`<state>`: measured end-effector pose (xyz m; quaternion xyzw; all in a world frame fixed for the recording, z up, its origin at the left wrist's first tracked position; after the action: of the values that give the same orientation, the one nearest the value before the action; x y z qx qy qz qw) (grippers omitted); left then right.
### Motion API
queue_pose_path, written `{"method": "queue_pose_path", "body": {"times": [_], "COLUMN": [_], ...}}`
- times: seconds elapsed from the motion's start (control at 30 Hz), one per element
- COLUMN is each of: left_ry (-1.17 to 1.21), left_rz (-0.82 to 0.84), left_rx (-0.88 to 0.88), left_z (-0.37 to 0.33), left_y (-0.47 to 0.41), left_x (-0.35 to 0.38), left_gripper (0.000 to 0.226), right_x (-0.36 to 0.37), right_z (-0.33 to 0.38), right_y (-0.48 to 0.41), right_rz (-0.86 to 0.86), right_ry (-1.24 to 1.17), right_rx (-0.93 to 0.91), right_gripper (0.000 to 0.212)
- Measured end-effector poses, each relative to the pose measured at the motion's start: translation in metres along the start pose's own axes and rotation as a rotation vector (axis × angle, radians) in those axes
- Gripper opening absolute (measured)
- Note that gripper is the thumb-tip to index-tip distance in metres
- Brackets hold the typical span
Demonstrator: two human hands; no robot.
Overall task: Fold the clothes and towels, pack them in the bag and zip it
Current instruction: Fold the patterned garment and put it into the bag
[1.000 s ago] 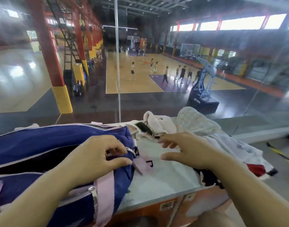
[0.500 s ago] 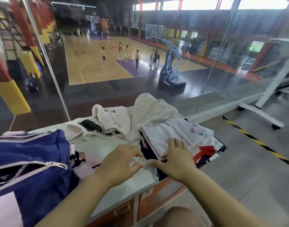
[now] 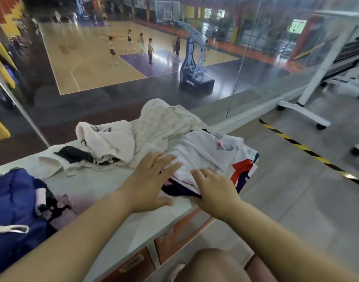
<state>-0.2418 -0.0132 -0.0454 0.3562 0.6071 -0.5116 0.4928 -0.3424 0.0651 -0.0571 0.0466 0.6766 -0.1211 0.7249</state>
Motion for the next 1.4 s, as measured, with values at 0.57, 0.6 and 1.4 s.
{"method": "queue_pose_path", "body": {"times": [0.57, 0.6, 1.4], "left_ry": [0.204, 0.192, 0.687], "left_rz": [-0.034, -0.010, 0.348], "left_rx": [-0.086, -0.095, -0.695], "left_z": [-0.040, -0.042, 0.047], "left_y": [-0.040, -0.037, -0.009], "left_x": [-0.012, -0.014, -0.015], "left_gripper": [0.042, 0.041, 0.046], "right_x": [-0.040, -0.035, -0.034], "right_z": [-0.003, 0.001, 0.001], "right_y": [0.032, 0.036, -0.030], "right_rz": [-0.076, -0.075, 0.378], "right_ry": [0.057, 0.079, -0.280], "right_rx": [0.103, 0.084, 0.061], "right_gripper": [0.086, 0.091, 0.031]}}
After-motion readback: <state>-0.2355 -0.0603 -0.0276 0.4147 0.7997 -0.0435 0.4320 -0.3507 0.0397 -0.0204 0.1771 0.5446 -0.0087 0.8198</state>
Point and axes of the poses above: each hand's wrist, its own y-axis away from the middle knuckle, its own x-axis out of the palm, z = x × y, the point moved 8 cm from there along -y, towards the middle knuckle, and after that the axes turned 4 degrees about -z, right-handed, at the moved point
